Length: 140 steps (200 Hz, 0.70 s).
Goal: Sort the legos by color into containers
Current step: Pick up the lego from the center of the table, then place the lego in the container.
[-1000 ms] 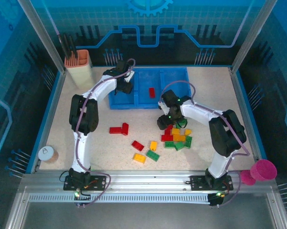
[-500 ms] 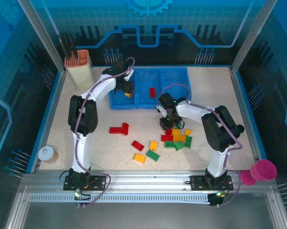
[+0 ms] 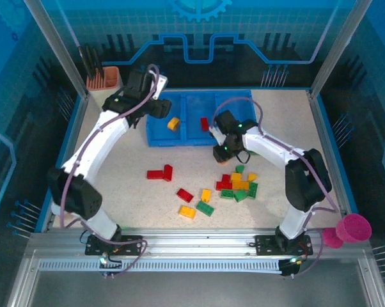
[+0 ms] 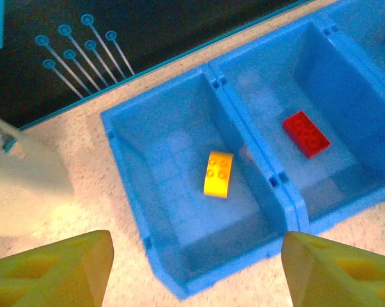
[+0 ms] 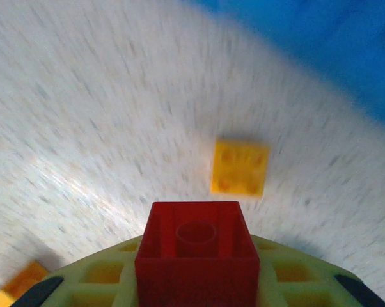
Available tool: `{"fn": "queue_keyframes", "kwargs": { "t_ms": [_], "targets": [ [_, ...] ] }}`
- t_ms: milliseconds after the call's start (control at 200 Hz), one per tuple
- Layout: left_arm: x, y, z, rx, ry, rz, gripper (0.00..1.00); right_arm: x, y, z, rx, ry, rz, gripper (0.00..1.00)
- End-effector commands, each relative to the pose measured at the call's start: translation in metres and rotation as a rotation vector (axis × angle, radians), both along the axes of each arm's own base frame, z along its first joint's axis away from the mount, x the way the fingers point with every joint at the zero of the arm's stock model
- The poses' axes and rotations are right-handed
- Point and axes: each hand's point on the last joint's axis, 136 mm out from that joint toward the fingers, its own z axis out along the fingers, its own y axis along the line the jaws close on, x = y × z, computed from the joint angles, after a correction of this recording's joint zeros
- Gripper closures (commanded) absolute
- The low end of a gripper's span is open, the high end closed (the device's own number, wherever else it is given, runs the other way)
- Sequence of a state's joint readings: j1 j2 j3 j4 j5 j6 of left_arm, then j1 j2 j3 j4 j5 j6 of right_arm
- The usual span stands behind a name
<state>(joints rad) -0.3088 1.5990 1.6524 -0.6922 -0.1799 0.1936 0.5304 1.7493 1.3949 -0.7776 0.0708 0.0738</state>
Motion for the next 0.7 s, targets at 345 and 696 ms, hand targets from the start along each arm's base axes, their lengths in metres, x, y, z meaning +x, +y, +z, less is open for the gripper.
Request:
{"fn": "queue_keyframes", "kwargs": {
  "t_ms": [345, 696],
  "targets": [
    [-0.124, 0.041, -0.026, -0.009, 0.088, 0.04, 0.21, 0.123, 0.09, 0.045, 0.087, -0.247, 0.197, 0.76],
    [-0.152, 0.047, -0.046, -0.044, 0.126, 0.062, 0.18, 0.183, 0.108, -0.009, -0.003, -0.251, 0.205, 0.74]
  ]
}}
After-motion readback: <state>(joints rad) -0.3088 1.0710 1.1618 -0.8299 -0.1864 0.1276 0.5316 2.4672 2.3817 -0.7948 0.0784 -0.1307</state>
